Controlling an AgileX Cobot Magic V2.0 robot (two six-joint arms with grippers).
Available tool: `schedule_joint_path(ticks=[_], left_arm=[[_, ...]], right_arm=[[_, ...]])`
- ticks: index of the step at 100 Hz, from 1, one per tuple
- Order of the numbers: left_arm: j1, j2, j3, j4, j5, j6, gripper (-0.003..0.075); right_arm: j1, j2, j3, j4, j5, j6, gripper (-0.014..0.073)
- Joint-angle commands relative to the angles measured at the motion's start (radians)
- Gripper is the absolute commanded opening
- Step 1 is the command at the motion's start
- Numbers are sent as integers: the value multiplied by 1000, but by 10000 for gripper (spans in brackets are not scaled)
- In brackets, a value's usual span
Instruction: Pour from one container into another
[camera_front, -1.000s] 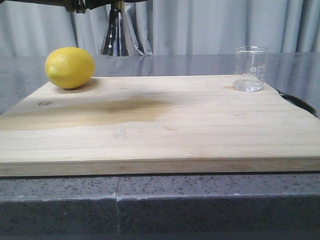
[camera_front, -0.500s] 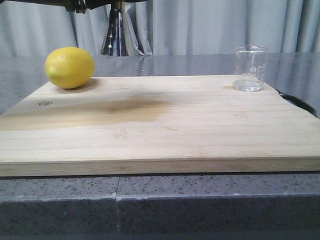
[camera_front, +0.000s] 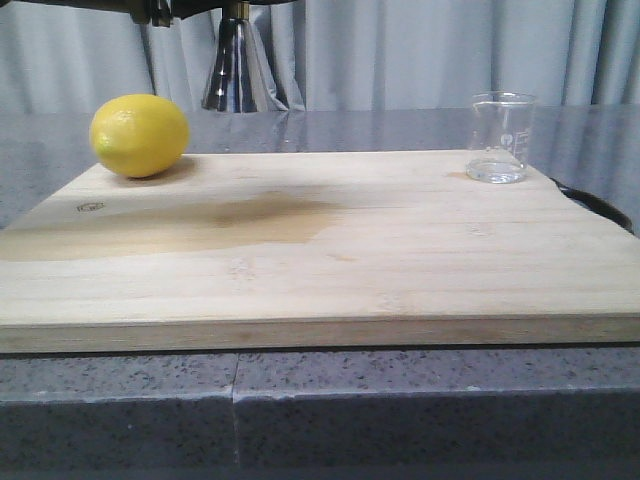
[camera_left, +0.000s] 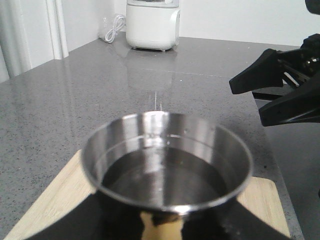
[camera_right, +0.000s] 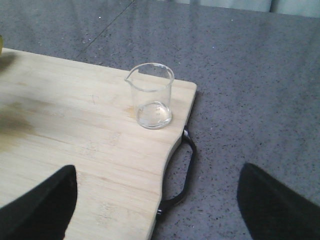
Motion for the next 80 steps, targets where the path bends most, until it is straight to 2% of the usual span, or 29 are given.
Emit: schedule_joint_path(ticks=[1, 48, 64, 80], left_arm=[[-9, -44, -30, -87, 53, 1, 239], [-9, 4, -30, -93, 93, 5, 239], [-9, 46, -30, -93, 121, 80, 239], [-9, 82, -30, -93, 121, 87, 239]], right_arm=[[-1, -5, -26, -4, -80, -13, 564], [-1, -5, -26, -4, -80, -13, 564], [-1, -5, -26, -4, -80, -13, 564], [-1, -5, -26, -4, -80, -13, 564]])
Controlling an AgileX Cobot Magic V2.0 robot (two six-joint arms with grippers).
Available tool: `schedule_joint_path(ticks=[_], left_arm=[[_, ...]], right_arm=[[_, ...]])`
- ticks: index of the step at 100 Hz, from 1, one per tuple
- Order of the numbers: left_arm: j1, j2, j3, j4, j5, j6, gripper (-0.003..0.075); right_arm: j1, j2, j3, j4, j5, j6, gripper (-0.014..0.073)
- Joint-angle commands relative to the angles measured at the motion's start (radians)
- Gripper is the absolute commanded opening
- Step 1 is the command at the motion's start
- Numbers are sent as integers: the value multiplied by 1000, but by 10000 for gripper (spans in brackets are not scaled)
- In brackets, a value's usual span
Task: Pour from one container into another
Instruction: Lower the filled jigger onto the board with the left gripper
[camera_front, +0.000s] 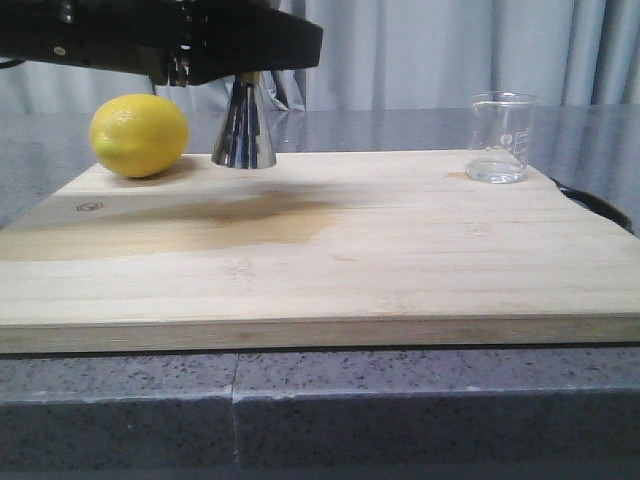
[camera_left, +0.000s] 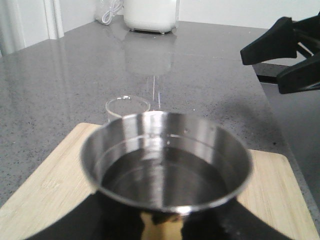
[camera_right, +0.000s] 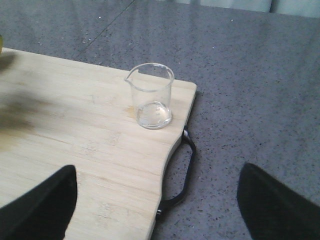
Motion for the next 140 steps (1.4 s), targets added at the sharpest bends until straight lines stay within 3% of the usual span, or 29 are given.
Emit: schedule_joint_path(ticks=[1, 140], left_arm=[[-9, -25, -30, -93, 109, 9, 239], [-9, 53, -30, -93, 108, 58, 239]], right_arm=[[-1, -5, -26, -5, -78, -11, 564], [-1, -5, -26, -5, -78, -11, 564]])
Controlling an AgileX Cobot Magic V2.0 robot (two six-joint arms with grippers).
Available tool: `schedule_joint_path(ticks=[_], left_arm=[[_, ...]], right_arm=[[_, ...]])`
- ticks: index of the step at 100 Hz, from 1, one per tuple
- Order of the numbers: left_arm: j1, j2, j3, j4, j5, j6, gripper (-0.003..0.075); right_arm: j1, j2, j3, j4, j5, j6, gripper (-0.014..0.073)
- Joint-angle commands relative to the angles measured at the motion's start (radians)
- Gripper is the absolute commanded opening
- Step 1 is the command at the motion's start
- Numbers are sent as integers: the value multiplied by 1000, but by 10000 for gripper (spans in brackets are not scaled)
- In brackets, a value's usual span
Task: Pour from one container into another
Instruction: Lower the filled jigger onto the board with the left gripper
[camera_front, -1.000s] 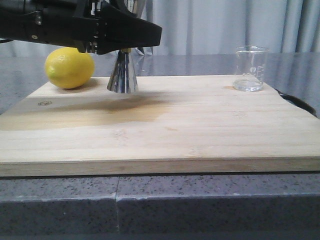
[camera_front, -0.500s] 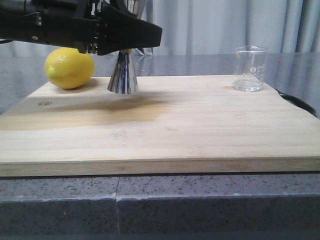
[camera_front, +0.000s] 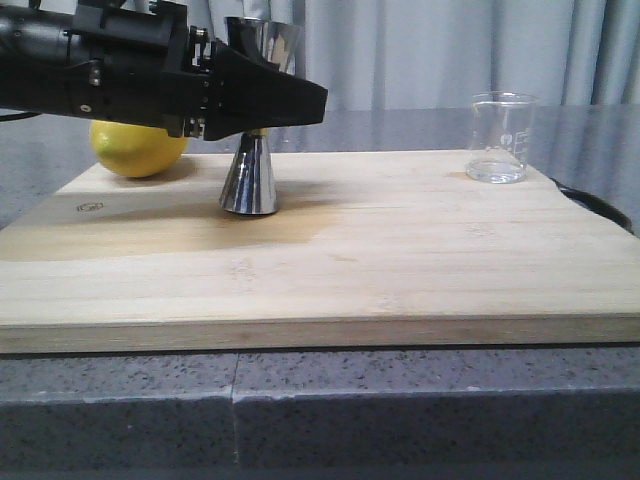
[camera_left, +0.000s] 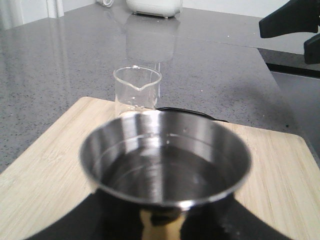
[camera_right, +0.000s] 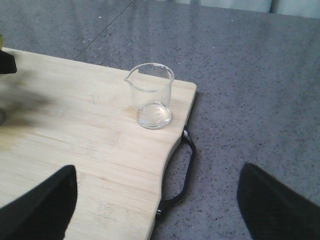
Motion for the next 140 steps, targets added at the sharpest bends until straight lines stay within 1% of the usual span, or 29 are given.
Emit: schedule_joint_path(ticks=[1, 21, 54, 114, 140], left_arm=[[-9, -37, -27, -73, 104, 5, 239], [-9, -39, -29, -73, 104, 5, 239], [-9, -37, -87, -73, 104, 5, 239], [-26, -25, -87, -73, 101, 3, 239], [-26, -25, -87, -21, 95, 0, 239]], right_arm=[[-1, -5, -26, -5, -78, -7, 564], [-1, -5, -26, -5, -78, -7, 564], [-1, -5, -26, -5, -78, -7, 564], [-1, -5, -26, -5, -78, -7, 564], [-1, -5, -26, -5, -78, -7, 564]])
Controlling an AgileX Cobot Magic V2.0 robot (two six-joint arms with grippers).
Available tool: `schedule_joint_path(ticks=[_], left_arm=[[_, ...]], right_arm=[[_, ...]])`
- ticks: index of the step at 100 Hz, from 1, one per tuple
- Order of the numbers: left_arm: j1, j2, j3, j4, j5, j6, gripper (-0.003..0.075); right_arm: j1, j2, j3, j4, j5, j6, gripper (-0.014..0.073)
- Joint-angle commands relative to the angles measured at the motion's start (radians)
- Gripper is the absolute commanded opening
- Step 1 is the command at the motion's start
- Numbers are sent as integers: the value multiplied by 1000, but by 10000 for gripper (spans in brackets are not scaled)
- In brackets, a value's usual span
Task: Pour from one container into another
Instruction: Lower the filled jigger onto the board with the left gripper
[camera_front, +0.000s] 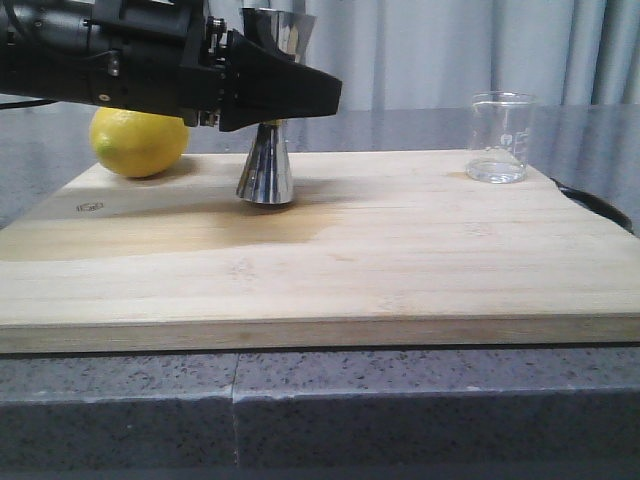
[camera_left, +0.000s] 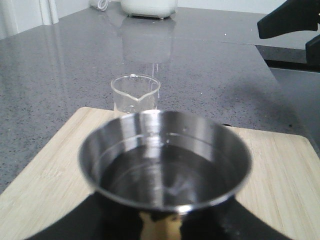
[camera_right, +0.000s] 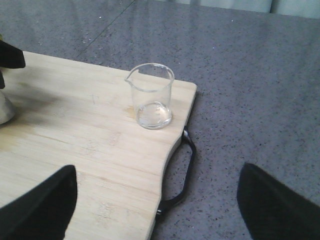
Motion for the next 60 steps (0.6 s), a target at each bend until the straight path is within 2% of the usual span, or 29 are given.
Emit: schedule_joint_path(ticks=[1, 60], left_arm=[[-7, -41, -29, -46, 104, -2, 239], [-7, -41, -29, -18, 61, -7, 239]], right_arm=[[-1, -5, -26, -5, -78, -7, 564], [-1, -5, -26, -5, -78, -7, 564]])
